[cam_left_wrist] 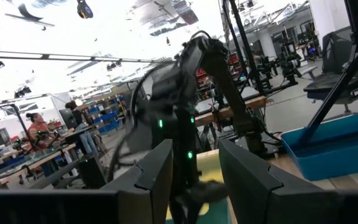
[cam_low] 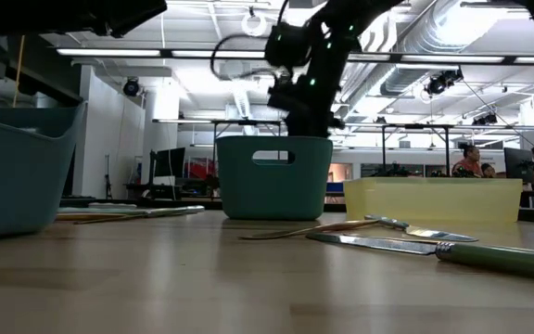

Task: Sort silverware by color (type)
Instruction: Put the blue patterned knife into the yellow bin

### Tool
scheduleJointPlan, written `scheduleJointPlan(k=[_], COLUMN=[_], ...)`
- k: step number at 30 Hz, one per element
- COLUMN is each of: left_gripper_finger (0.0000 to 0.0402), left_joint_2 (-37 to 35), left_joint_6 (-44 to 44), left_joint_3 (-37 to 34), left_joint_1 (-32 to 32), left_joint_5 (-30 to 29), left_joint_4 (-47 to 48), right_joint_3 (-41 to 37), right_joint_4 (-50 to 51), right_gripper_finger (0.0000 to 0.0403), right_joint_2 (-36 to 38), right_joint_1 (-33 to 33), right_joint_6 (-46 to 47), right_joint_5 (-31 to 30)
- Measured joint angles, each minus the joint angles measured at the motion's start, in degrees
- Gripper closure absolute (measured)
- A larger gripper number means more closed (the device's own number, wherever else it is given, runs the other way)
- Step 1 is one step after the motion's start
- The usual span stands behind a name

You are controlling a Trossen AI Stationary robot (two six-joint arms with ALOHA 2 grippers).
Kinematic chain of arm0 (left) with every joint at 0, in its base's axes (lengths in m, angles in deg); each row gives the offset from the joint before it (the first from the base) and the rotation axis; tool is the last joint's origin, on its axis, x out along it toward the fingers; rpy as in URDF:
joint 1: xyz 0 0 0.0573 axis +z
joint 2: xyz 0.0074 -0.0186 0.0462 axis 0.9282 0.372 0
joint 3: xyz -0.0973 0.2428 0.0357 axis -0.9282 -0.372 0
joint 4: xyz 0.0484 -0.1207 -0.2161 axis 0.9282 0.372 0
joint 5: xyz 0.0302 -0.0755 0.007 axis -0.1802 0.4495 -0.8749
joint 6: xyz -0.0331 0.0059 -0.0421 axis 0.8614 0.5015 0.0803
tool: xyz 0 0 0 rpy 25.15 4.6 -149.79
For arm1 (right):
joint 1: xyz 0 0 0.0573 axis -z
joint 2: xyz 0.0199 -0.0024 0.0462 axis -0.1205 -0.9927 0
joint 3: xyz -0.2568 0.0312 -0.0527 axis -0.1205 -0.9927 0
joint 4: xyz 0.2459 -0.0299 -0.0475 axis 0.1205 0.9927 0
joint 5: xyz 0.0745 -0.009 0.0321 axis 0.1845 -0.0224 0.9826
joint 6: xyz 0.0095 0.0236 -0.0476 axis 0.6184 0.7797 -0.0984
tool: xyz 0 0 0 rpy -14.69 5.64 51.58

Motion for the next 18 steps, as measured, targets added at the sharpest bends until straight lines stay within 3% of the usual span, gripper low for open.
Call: scheduleJointPlan(k=[4,9,12,18], left_gripper_finger=[0.0275,0.0275,0.0275,0.0275], left_joint_2=[0.0,0.0,0.0,0.0], left_joint_6=[0.11,0.13,1.54,4.54], left_joint_3=[0.0,0.0,0.0,0.0], left_joint_1=[0.0,0.0,0.0,0.0], left_joint_5=[0.0,-0.02,-0.04,-0.04], left_joint_4=[0.66,3.06,4.57,5.9], right_joint_3=[0.0,-2.31,-9.97,-33.07], right_joint_4=[2.97,2.1,-5.25,-26.96], right_gripper_finger=[0.027,0.027,0.0269,0.0269], right_joint_2=[4.44,9.55,13.8,24.92], right_joint_1=[-2.1,-6.53,-8.92,-12.51], right_joint_6=[-3.95,-7.1,-7.22,-1.08], right_joint_5=[-4.04,-4.97,-4.8,-3.83])
